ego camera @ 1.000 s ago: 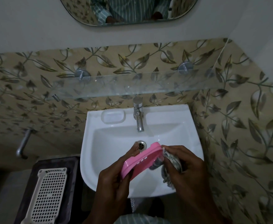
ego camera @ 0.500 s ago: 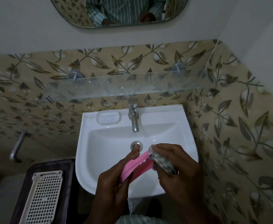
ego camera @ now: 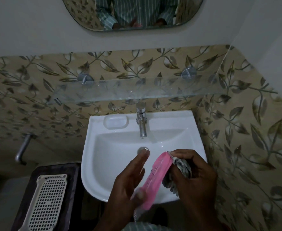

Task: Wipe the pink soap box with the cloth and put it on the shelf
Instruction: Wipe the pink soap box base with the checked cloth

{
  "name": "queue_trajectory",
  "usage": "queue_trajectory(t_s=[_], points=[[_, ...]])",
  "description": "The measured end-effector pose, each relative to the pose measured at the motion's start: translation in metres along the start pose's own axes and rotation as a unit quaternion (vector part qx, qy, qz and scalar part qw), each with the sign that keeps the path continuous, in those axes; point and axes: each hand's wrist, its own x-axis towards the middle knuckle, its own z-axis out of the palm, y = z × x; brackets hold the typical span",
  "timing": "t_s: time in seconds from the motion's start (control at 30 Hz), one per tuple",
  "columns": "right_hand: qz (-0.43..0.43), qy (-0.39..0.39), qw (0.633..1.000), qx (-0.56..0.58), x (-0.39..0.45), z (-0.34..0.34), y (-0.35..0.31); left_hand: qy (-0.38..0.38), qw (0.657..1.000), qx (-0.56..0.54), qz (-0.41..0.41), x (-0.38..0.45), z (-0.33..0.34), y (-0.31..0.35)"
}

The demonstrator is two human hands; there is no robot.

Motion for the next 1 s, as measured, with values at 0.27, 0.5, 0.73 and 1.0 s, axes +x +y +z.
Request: queue_trajectory(t_s=[0.27,0.5,0.73,1.0], points=[[-0.023,-0.065,0.991,-0.111,-0.005,0.002,0.004,0.041,0.905,-0.338,-0.255,0.015,-0.007,0.003],[0.076,-0.118,0.934,-0.329,0.0,0.018,0.02,0.096,0.915,-0.203,-0.336,0.003,-0.004,-0.011],[0.107,-0.157,0.924,-0.332,0.008,0.04,0.018,0.166,0.917,-0.233,-0.278,0.023,-0.015,-0.015],[0.025,-0.112,0.964,-0.239,0.014,0.04,-0.02,0.122,0.886,-0.355,-0.272,0.04,-0.041,-0.024]])
